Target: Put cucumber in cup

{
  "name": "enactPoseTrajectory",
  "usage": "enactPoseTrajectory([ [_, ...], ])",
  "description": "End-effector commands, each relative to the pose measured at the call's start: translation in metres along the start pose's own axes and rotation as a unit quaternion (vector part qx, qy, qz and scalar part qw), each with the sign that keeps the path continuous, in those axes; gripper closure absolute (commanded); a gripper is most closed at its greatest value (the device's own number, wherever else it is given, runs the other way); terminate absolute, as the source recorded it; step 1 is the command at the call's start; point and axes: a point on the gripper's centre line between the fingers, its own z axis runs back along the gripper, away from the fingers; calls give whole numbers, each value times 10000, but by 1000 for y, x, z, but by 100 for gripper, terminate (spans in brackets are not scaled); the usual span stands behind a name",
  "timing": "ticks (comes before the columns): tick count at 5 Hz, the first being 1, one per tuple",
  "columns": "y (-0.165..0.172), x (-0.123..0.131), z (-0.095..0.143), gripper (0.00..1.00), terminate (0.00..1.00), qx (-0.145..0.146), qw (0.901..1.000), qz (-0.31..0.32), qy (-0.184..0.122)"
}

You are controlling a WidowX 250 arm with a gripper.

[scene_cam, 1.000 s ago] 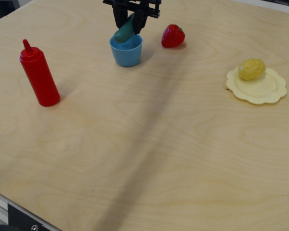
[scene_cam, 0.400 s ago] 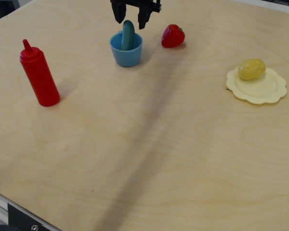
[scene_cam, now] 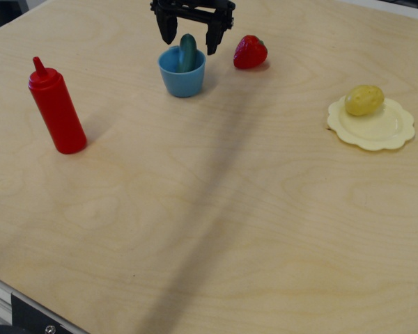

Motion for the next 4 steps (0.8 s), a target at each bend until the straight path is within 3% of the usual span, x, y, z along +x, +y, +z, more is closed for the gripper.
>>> enactPoseTrajectory([
  [1, 5, -9, 66, 0, 0, 233, 9992, 115, -300],
  [3, 5, -9, 66, 0, 0, 233, 9992, 115, -300],
  [4, 5, -9, 66, 0, 100, 233, 9992, 115, -300],
])
